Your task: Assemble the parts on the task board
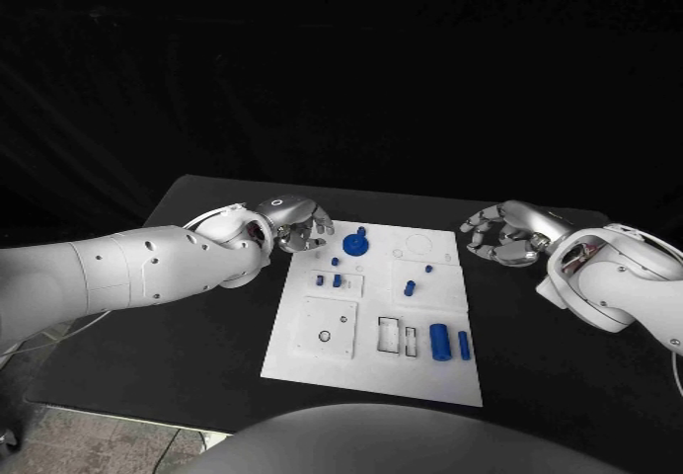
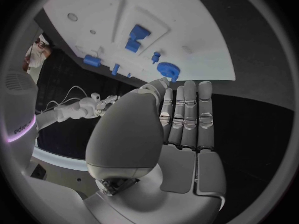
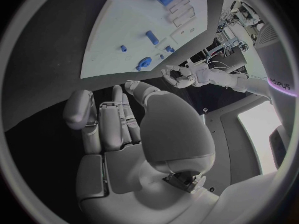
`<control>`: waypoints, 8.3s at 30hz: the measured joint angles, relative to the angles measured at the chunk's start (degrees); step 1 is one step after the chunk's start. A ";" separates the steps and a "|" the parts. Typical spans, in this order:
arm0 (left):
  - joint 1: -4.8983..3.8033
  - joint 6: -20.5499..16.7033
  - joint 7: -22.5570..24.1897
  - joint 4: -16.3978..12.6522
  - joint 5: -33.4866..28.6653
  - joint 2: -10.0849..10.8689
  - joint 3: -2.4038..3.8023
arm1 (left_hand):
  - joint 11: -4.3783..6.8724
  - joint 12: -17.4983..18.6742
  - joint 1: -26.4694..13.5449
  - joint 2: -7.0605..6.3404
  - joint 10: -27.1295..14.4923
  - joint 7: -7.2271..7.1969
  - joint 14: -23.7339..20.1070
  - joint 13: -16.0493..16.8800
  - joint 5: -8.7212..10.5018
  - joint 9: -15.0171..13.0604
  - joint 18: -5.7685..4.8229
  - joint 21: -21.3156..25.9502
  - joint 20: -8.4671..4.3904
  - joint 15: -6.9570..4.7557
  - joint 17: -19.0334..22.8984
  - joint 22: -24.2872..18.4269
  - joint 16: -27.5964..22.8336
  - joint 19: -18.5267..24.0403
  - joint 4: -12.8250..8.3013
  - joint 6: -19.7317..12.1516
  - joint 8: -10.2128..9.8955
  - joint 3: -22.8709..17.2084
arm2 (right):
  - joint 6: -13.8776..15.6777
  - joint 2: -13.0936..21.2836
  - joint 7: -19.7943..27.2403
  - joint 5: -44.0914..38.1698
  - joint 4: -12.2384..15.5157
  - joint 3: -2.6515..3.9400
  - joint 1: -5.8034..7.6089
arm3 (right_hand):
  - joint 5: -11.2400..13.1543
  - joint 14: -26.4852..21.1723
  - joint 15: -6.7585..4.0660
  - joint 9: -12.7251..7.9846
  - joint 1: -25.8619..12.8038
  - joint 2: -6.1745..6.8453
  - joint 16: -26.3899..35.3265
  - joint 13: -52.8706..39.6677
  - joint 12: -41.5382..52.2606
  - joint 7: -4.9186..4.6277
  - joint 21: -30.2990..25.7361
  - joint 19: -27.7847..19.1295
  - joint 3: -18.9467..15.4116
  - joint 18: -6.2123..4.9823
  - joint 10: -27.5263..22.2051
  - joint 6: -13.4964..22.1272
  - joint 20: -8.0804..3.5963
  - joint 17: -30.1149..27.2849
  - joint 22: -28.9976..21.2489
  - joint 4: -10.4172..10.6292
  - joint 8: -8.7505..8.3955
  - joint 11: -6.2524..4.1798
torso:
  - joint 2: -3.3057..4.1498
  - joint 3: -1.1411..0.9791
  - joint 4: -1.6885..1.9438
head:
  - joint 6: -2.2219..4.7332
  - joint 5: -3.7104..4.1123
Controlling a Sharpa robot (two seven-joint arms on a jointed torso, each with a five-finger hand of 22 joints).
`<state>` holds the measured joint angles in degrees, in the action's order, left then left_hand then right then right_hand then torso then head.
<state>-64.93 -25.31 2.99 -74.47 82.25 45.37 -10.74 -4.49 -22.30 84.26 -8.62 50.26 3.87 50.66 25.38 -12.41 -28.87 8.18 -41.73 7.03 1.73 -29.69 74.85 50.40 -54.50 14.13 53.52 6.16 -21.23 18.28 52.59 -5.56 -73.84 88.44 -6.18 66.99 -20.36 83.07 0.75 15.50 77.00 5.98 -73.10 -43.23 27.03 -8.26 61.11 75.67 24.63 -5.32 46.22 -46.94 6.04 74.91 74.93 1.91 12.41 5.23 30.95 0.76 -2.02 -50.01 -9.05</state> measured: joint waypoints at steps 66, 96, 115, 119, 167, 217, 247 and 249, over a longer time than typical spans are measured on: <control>-0.30 2.11 34.28 -9.86 -72.15 4.98 -0.59 | -2.70 -11.44 7.47 6.75 -22.14 3.80 -20.51 -2.44 -23.03 5.46 0.28 27.20 6.16 5.53 11.60 -9.41 -12.24 18.33 1.40 -7.07 5.57 15.75 | -5.56 -13.77 0.76 -23.22 -13.59 0.02 -6.08 | -4.73 -2.82 -0.47 3.61 -0.77 0.13 1.38 16.07 -3.97 0.36 -2.88 -0.13 -2.46 -1.77 2.69 -4.33 0.20 -3.15 0.01 -1.51 -0.80 -0.05 | 0.82 0.27 1.71 | 0.00 1.61; -0.08 3.19 32.86 -8.25 -71.14 3.47 -0.72 | -2.89 -11.88 8.76 7.86 -22.34 4.21 -20.10 -3.24 -23.36 6.01 0.27 27.20 6.16 5.94 12.13 -8.74 -12.24 17.93 1.25 -7.47 6.25 15.91 | 1.34 -12.89 4.00 -21.28 -13.83 0.03 -6.48 | -4.61 -2.01 -1.29 11.24 3.46 -1.85 -0.11 18.44 -3.58 1.12 -0.04 1.40 -2.59 -1.16 9.86 -10.01 -0.71 -3.11 -0.01 -3.97 4.65 -1.50 | 0.73 0.30 1.72 | 0.00 1.04; -0.03 3.70 31.74 -7.83 -71.08 3.07 -0.77 | -3.32 -11.88 8.99 8.09 -22.33 4.21 -20.10 -3.53 -23.36 6.18 0.27 27.20 6.16 5.94 12.31 -8.47 -12.24 17.93 1.25 -7.47 6.47 15.91 | 1.64 -6.89 2.66 -20.42 1.69 0.18 -1.57 | -4.46 -2.01 -1.29 11.85 3.01 -2.29 -0.10 18.80 -3.59 1.12 -0.04 1.40 -3.13 -1.17 10.25 -9.96 -0.72 -3.53 -0.02 -3.57 4.60 -1.49 | 0.65 0.38 1.59 | 0.00 0.22; 0.06 3.85 31.63 -7.65 -71.07 2.95 -0.79 | -3.32 -11.88 8.99 8.09 -22.33 4.20 -20.10 -3.61 -23.36 6.22 0.27 27.20 6.16 5.94 12.34 -8.42 -12.24 17.93 1.25 -7.47 6.47 15.91 | -0.76 -8.00 1.64 -20.62 4.57 0.12 -1.71 | -4.45 -2.01 -1.29 11.86 3.01 -2.28 -0.10 19.04 -3.59 1.22 -0.05 1.40 -3.36 -1.19 10.25 -9.85 -0.71 -3.61 -0.02 -3.48 4.19 -1.49 | 0.66 0.34 1.65 | 0.00 -0.04; 1.14 4.97 31.13 -6.21 -71.19 1.25 -0.88 | -3.52 -11.88 9.29 8.39 -22.54 4.41 -20.10 -4.08 -23.36 6.52 0.27 27.20 6.16 5.94 12.61 -8.05 -12.25 17.93 1.25 -7.67 6.70 15.91 | -7.98 -23.03 -1.49 -26.05 -2.05 0.08 -10.24 | -5.53 -2.01 -1.28 10.83 2.16 -1.89 0.28 20.10 -4.50 1.00 -1.42 1.39 -3.12 -1.26 10.24 -9.03 -0.71 -4.45 -0.01 -3.24 2.30 -1.48 | 0.44 0.31 1.88 | 0.00 -3.52; 1.54 5.77 30.75 -5.05 -71.54 0.25 -0.90 | -3.52 -12.10 9.82 8.92 -22.54 4.61 -20.10 -4.45 -23.36 6.74 0.27 27.20 6.16 5.94 12.79 -7.68 -12.25 17.93 1.25 -7.87 6.92 15.91 | -9.95 -23.25 -1.57 -26.31 -2.20 0.08 -11.16 | 10.08 -7.51 0.26 5.17 -0.47 0.74 6.01 20.46 -6.86 2.50 -12.68 -4.43 -6.08 -2.10 -0.19 1.46 0.98 -11.10 0.01 -1.38 -7.42 1.19 | 0.35 0.37 1.90 | 0.00 -3.09; 2.81 6.57 30.68 -4.76 -71.96 0.37 -0.91 | -3.94 -12.10 10.34 9.45 -22.54 4.82 -19.89 -5.09 -23.65 7.07 0.27 26.92 6.16 6.15 13.08 -6.92 -12.25 17.93 1.09 -8.08 7.38 15.75 | -7.68 -6.96 -4.96 -21.63 3.15 0.53 -5.96 | 5.31 -11.24 2.82 -0.09 4.26 3.51 6.38 23.20 -3.85 4.18 -19.59 -5.58 -16.07 -2.21 -16.07 -0.12 3.39 -16.23 -0.01 7.34 -8.45 4.16 | 0.13 0.37 1.38 | 0.00 -2.30; 2.87 6.63 30.68 -4.75 -72.04 0.36 -0.91 | -3.94 -12.10 10.34 9.45 -22.54 4.81 -19.89 -5.09 -23.65 7.06 0.27 26.92 6.16 6.15 13.07 -6.92 -12.25 17.93 1.10 -8.08 7.38 15.75 | -7.96 -6.70 -5.49 -21.41 2.77 0.51 -6.18 | 6.10 -11.45 3.03 -0.50 5.48 4.72 6.37 23.99 -3.85 4.50 -19.87 -5.58 -17.10 -2.21 -16.07 0.01 3.39 -16.58 -0.01 10.51 -8.45 4.15 | 0.08 0.34 1.37 | 0.00 -2.25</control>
<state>-62.06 -18.68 33.68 -79.23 10.21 45.73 -11.64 -8.43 -34.41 94.61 0.83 27.72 8.68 30.77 20.29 -36.06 -21.81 8.45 -14.81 13.20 7.88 -16.62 67.92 38.16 -36.57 15.22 45.44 13.54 -5.48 10.32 45.90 -11.05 -95.24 91.22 -5.66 60.81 -14.26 71.62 3.78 15.01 82.48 10.70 -66.73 -19.24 23.18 -3.77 41.24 70.09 7.53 -7.53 30.15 -46.93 9.44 58.33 74.92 12.43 3.96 9.38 31.04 1.10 -0.65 -50.01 -11.30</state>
